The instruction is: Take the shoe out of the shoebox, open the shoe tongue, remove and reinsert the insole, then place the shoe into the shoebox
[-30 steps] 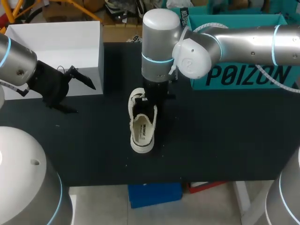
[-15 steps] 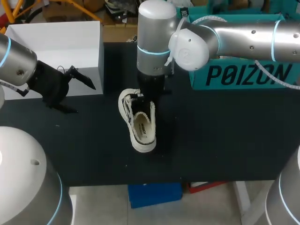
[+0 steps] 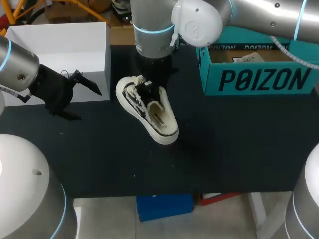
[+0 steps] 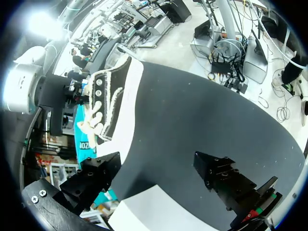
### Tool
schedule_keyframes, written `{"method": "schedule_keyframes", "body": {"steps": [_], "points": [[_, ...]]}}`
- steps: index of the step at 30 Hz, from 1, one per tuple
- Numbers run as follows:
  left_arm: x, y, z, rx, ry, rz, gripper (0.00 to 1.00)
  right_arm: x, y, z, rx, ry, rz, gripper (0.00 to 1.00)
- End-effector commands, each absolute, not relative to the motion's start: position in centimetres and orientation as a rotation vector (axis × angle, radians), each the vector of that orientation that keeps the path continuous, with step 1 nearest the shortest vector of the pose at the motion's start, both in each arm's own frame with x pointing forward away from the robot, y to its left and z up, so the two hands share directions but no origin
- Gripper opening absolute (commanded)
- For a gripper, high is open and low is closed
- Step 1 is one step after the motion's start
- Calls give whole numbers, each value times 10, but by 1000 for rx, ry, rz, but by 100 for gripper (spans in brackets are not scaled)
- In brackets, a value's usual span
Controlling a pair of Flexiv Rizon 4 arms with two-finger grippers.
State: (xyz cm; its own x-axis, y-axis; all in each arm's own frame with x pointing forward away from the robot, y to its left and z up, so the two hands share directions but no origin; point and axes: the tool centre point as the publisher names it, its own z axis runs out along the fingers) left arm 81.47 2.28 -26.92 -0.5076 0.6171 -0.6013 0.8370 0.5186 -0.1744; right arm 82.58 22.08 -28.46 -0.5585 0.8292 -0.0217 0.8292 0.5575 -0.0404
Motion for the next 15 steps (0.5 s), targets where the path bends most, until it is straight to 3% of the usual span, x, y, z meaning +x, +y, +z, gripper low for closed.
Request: {"method": "schedule_keyframes", "body": {"steps": [1, 15], "points": [[814, 23, -269, 1189, 2291, -622, 100, 834, 211, -234, 1285, 2842, -89, 0], [814, 23, -269, 1189, 2291, -622, 100, 887, 169, -175, 667, 2986, -186, 0]]}}
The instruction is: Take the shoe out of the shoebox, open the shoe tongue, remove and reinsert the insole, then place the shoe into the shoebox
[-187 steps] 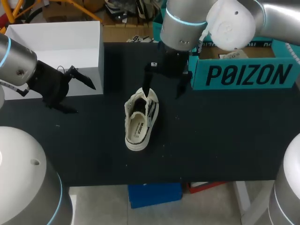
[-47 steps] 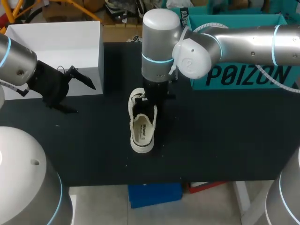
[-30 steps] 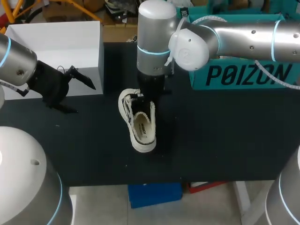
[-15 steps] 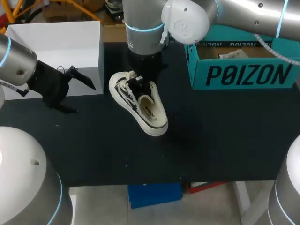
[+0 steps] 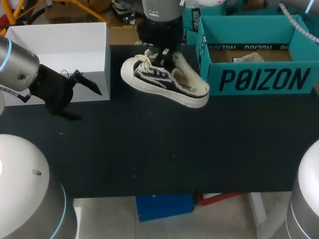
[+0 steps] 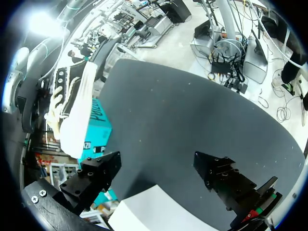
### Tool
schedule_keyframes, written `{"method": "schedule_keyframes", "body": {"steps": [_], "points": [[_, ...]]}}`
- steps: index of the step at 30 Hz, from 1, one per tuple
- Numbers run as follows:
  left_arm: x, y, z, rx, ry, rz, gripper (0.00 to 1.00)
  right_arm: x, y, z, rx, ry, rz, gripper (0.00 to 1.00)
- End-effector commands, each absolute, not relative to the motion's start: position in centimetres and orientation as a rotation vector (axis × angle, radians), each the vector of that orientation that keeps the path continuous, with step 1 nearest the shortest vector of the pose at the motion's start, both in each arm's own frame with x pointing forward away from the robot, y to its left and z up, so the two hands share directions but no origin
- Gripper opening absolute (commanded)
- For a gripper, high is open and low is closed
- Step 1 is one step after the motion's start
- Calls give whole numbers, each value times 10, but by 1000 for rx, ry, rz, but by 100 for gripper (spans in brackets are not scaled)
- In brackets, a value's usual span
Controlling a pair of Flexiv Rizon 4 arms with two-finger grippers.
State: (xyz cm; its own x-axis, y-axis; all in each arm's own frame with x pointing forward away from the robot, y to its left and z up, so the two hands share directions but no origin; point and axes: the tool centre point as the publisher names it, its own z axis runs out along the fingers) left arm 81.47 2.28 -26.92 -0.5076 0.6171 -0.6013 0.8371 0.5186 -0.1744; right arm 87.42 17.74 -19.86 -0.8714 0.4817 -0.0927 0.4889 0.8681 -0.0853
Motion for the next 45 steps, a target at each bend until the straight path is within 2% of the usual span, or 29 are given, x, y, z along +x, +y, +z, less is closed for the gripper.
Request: {"method": "schedule_keyframes", "body": {"steps": [1, 10, 34, 45], "points": [[814, 23, -269, 1189, 2291, -622, 100, 891, 165, -175, 624, 2984, -199, 0], [814, 23, -269, 1189, 2291, -622, 100, 927, 126, -181, 482, 2943, -335, 0], [814, 23, -269, 1189, 2291, -622, 100, 927, 126, -181, 482, 2943, -335, 0], [814, 23, -269, 1189, 2291, -622, 100, 976, 65, -178, 129, 2891, -276, 0]]}}
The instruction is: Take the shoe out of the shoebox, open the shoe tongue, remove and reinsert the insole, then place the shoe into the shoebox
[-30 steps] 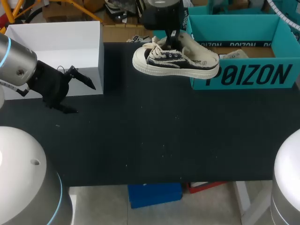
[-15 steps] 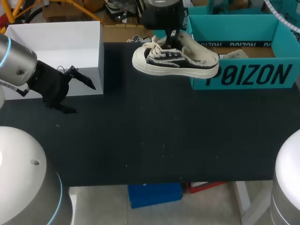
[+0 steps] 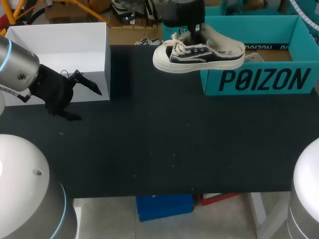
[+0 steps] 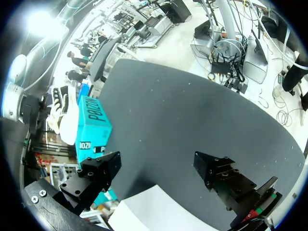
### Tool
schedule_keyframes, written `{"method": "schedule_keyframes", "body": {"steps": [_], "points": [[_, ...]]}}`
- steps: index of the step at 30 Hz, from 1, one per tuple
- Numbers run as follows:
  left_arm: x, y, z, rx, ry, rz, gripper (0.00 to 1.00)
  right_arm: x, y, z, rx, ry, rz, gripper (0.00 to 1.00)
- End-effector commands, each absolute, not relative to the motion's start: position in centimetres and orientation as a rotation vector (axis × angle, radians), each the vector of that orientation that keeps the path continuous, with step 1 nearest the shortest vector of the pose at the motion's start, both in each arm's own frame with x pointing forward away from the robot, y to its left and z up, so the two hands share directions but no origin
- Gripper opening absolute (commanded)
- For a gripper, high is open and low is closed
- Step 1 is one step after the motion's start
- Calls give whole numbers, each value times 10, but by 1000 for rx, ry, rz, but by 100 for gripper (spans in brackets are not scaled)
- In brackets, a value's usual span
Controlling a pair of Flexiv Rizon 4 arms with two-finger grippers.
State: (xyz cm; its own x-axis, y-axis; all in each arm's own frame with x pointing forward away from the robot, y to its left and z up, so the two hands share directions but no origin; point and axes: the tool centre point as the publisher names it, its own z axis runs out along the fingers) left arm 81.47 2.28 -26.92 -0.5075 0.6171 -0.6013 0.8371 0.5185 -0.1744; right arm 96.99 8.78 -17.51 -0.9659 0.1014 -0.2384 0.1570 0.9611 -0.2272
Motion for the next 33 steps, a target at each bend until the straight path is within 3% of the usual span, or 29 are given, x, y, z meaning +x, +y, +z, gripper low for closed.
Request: {"method": "schedule_keyframes", "body": {"steps": [1, 9, 23, 33], "points": [[814, 23, -269, 1189, 2291, -622, 100, 980, 61, -180, 104, 2891, -271, 0], [814, 23, -269, 1189, 2291, -622, 100, 1023, 39, -190, -70, 2871, -301, 0], [814, 23, -269, 1189, 2291, -622, 100, 1122, 6, -198, 59, 2782, -443, 0], [814, 23, -269, 1189, 2291, -622, 100, 1126, 2, -197, 93, 2768, -464, 0]]}}
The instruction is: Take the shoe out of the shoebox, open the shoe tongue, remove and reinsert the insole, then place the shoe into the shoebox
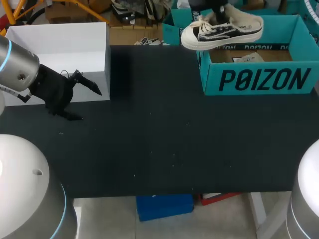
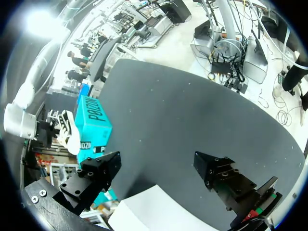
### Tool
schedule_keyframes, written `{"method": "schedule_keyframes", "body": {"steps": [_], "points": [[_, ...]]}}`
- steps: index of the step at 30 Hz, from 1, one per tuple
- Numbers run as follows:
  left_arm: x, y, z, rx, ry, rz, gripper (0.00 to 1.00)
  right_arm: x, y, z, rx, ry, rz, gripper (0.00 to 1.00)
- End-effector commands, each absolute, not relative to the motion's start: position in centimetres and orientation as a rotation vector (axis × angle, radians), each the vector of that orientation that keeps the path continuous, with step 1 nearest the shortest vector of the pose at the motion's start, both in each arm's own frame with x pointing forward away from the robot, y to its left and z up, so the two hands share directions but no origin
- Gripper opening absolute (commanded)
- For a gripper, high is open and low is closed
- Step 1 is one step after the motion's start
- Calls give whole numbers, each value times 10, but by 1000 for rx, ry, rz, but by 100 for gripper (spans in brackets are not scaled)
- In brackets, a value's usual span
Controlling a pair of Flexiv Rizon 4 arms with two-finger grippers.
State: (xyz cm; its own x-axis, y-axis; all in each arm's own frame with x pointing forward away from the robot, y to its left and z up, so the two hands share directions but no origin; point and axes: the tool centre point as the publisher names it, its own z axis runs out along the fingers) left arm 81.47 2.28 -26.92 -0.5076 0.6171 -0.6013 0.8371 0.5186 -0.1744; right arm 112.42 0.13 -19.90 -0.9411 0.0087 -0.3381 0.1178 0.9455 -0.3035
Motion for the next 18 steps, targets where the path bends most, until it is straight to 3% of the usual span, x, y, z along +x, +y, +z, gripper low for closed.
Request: {"method": "schedule_keyframes", "body": {"steps": [1, 4, 6, 7, 18], "points": [[814, 23, -269, 1189, 2291, -622, 100, 1126, 2, -197, 93, 2768, -464, 0], [814, 23, -269, 1189, 2291, -622, 100, 1126, 2, -197, 93, 2768, -464, 0], [814, 23, -269, 1189, 2291, -622, 100, 1126, 2, -197, 93, 2768, -464, 8], [814, 23, -269, 1189, 2291, -622, 100, 1126, 2, -197, 93, 2768, -464, 0], [814, 23, -269, 1189, 2291, -622, 100, 1126, 2, -197, 93, 2768, -464, 0]]}}
